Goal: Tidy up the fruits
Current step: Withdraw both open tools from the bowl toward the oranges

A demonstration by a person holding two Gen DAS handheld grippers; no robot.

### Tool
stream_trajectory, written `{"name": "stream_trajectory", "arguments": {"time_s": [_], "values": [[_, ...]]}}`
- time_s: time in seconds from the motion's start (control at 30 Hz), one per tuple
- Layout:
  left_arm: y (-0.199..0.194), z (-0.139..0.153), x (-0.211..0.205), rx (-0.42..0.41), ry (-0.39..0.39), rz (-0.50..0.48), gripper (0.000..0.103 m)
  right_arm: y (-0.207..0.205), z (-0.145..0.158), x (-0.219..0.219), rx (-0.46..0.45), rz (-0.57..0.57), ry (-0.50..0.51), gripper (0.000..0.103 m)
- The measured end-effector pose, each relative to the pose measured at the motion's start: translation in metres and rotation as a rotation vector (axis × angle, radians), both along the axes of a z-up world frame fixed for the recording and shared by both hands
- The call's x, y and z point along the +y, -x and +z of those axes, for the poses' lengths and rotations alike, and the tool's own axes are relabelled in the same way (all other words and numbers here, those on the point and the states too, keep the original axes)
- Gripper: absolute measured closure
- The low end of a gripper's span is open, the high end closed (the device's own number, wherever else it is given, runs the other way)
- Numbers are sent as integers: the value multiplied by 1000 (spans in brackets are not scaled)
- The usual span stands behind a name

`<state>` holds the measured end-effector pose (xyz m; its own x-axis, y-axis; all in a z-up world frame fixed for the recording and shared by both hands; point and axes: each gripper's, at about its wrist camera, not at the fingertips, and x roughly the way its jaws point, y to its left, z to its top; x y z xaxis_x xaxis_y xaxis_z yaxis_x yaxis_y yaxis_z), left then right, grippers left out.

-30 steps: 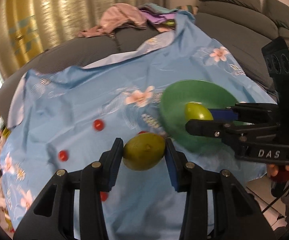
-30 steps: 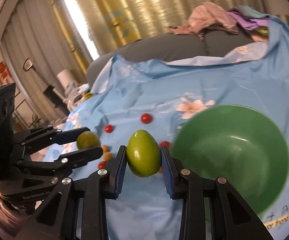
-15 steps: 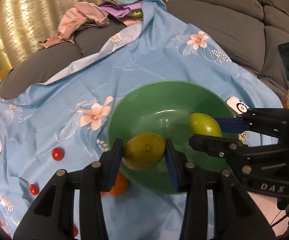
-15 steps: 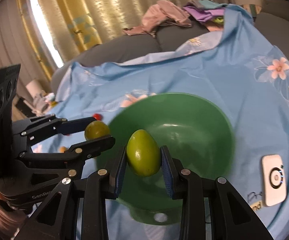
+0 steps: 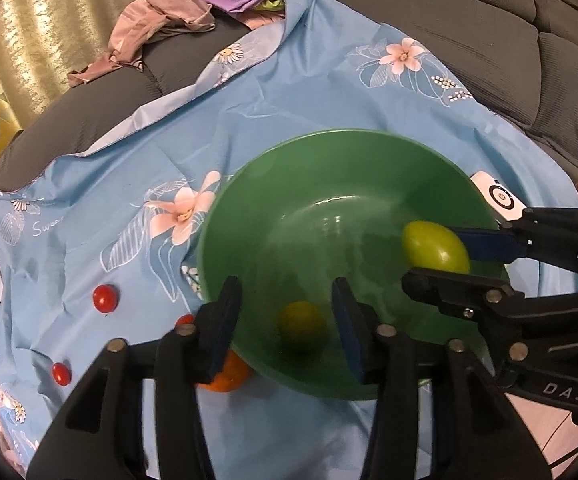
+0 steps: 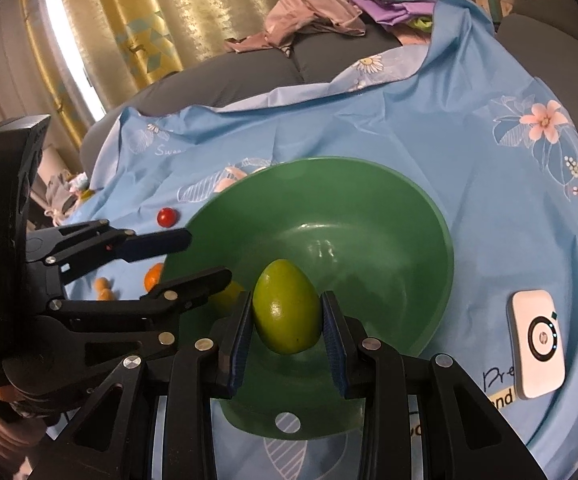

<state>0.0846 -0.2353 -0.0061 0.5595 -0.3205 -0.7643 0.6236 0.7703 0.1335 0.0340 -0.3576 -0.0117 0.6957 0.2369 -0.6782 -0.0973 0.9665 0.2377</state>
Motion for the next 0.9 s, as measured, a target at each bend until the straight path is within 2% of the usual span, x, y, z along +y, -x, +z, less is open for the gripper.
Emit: {"name": "stream_trajectory", "arguments": {"time_s": [0.03, 0.2, 0.27, 0.33, 0.37, 0.57, 0.67, 0.9], "values": [[1, 1, 1, -1, 2, 5, 45, 1, 0, 0, 1, -3, 4, 68], [7, 8, 12, -14, 10, 35, 32, 7, 8, 3, -15, -7, 17, 62], [10, 11, 19, -16, 18, 50, 24, 10, 11, 3, -25, -14, 16, 61], [15, 14, 34, -8, 41, 74, 13, 17, 15, 4, -36, -15, 7, 61], [17, 15, 43, 6, 60, 88, 11, 18, 17, 5, -39, -13, 2, 61], [29, 20, 117, 119, 222, 234, 9, 39, 28, 16, -72, 23, -25, 61], [42, 24, 159, 145, 336, 312, 0, 47, 32, 22, -83, 46, -38, 61], [85, 52, 249, 43, 564, 492, 1, 55, 34, 49, -80, 115, -45, 61]]}}
